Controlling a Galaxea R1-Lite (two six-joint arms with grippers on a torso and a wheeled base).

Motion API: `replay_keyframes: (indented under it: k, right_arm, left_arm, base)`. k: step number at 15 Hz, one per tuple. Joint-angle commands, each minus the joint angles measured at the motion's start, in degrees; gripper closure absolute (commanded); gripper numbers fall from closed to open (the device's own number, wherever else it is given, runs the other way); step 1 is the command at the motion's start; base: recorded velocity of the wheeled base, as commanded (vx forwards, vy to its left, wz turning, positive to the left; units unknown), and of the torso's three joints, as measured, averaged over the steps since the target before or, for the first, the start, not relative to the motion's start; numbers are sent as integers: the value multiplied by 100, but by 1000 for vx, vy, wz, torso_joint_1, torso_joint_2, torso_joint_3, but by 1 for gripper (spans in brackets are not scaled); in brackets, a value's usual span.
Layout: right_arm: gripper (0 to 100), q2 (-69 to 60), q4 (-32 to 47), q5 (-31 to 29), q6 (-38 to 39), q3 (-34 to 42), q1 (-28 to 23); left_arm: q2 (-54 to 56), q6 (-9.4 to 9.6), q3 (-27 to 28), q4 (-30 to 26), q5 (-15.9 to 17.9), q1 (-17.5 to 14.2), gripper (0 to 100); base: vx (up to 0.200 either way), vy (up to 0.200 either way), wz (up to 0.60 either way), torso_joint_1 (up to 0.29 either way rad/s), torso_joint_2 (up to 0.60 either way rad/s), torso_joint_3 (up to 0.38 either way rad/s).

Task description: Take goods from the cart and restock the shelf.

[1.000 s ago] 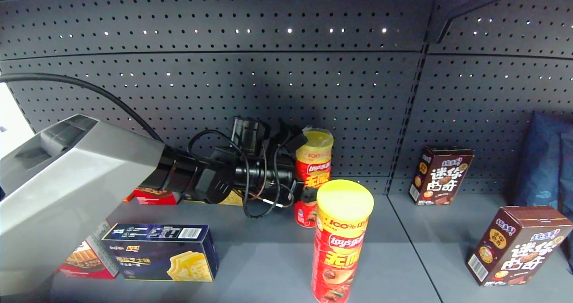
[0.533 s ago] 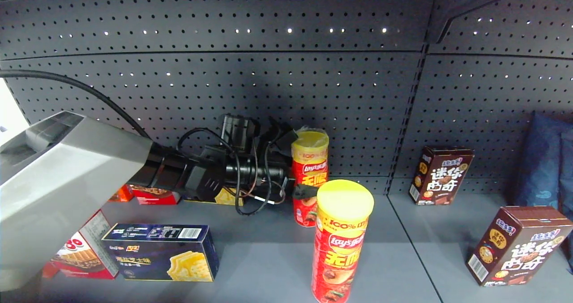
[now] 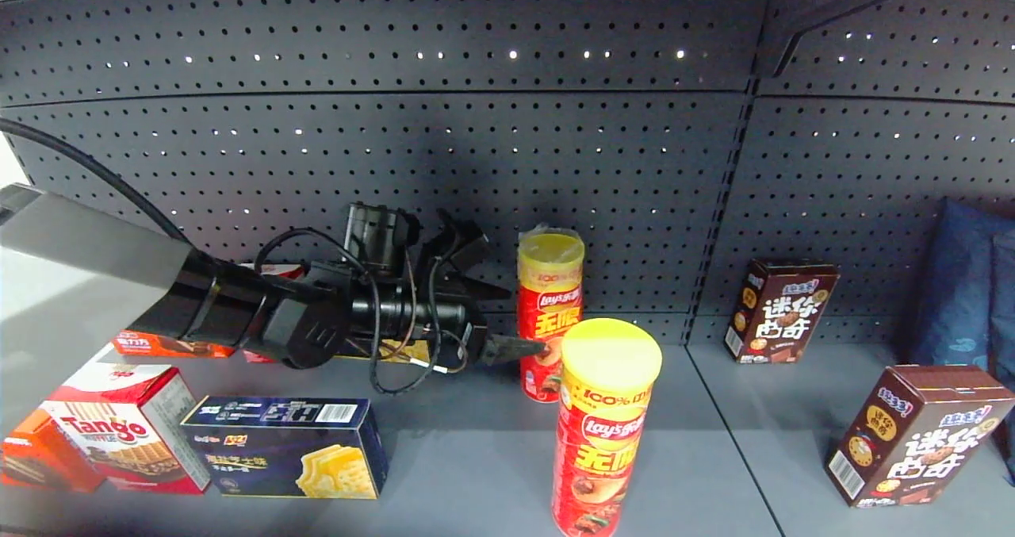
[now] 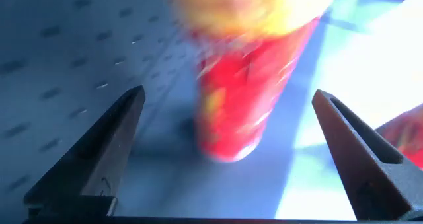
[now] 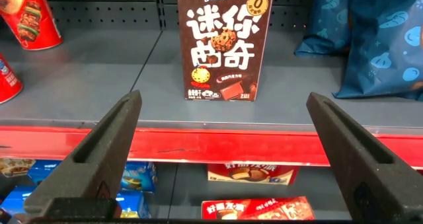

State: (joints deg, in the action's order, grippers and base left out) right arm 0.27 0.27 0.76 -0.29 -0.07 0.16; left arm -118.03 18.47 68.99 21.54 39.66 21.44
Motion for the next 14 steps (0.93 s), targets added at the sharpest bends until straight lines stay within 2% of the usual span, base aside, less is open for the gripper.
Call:
replay_keyframes:
  k: [1,2,3,8,14]
  right_arm:
    - [0,8,0,4,-6,-1,2]
    - [0,8,0,4,-6,-1,2]
    - [0,8,0,4,-6,-1,2]
    - [0,8,0,4,-6,7,2]
    - [0,8,0,4,3,-1,2]
  left_arm:
    - [122,34,-43,-1,-98,-70,0]
    - [113,34,-34,-1,-213,-53,0]
    - [61,25,-8,8,-503,-17,0]
    - [-106,25,10,17,-942,71,0]
    - [-45,25,-70,157,-969,44,0]
  base:
    - [0,0,0,0,0,0]
    - [0,0,0,0,0,0]
    - [0,0,0,0,0,0]
    - [0,0,0,0,0,0]
    - [0,0,0,0,0,0]
